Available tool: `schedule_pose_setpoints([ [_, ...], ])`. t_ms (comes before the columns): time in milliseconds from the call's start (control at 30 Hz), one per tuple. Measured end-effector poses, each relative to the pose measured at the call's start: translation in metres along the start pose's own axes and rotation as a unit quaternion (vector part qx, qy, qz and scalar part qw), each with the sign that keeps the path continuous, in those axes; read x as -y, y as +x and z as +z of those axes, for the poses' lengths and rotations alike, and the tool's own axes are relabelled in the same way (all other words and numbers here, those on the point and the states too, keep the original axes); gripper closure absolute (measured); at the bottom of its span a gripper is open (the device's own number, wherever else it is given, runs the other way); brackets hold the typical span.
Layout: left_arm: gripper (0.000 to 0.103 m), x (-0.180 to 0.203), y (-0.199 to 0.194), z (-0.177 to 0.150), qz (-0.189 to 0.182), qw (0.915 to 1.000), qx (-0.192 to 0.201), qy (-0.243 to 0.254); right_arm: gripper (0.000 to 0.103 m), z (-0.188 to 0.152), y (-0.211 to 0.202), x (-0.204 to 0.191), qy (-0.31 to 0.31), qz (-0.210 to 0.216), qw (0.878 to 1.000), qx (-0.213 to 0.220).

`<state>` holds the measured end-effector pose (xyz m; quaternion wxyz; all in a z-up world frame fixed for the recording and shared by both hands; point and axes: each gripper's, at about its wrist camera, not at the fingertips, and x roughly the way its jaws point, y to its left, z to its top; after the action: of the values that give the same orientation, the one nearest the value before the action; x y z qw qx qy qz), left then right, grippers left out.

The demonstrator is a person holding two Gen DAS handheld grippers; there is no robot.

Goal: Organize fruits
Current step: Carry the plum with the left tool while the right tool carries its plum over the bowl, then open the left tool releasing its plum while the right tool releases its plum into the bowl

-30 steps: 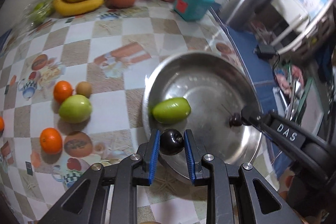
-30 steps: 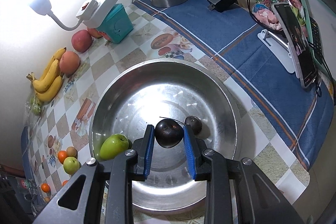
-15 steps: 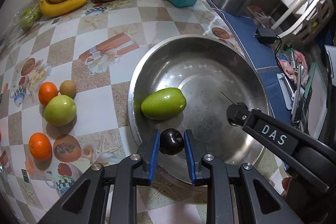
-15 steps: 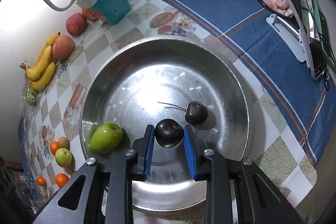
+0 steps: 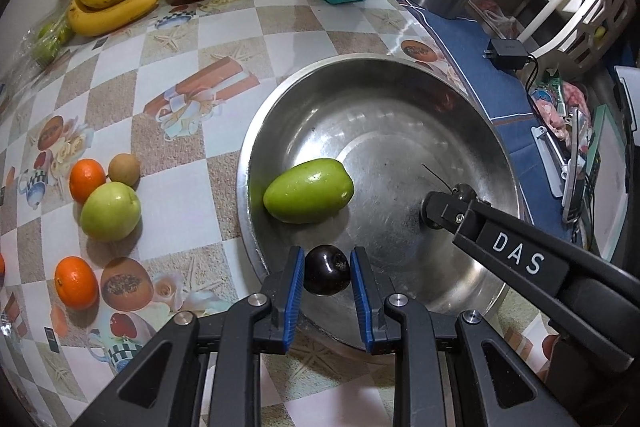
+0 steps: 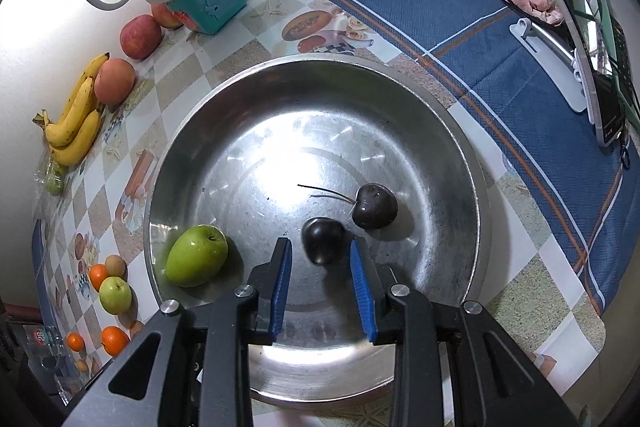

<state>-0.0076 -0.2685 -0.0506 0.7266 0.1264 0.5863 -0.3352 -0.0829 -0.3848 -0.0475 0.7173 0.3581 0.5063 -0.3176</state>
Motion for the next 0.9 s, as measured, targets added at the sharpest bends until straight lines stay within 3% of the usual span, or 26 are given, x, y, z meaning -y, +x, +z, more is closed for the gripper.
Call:
schedule_pose_setpoints([
  [67, 0.076, 0.0, 0.0, 0.0, 0.001, 1.0, 0.0, 0.0, 0.054, 0.001, -0.001, 0.0, 0.002, -0.002, 1.0, 0.002],
  [167, 0.076, 0.0, 0.0, 0.0, 0.002, 1.0, 0.0, -0.002, 0.05, 0.002, -0.003, 0.001, 0.003, 0.0, 1.0, 0.006],
  [267, 0.074, 0.0, 0.0, 0.0, 0.002, 1.0, 0.0, -0.002, 0.041, 0.002, -0.005, 0.0, 0.002, 0.0, 1.0, 0.01],
  [367, 0.061, -0.001, -0.002, 0.001, 0.003, 1.0, 0.003, -0.002, 0.04, 0.002, -0.007, 0.0, 0.002, 0.0, 1.0, 0.017],
  [500, 0.057, -0.002, -0.005, 0.002, 0.002, 1.0, 0.007, -0.004, 0.04, 0.003, -0.011, 0.001, 0.004, -0.002, 1.0, 0.026],
  [767, 0.038, -0.008, -0.008, 0.005, 0.002, 0.9998, 0.01, -0.015, 0.04, 0.004, -0.013, 0.003, 0.009, -0.001, 0.999, 0.032],
  [900, 0.035, -0.018, -0.009, 0.006, 0.005, 0.9994, 0.01, -0.032, 0.04, 0.003, -0.014, 0.005, 0.013, -0.002, 0.999, 0.034],
])
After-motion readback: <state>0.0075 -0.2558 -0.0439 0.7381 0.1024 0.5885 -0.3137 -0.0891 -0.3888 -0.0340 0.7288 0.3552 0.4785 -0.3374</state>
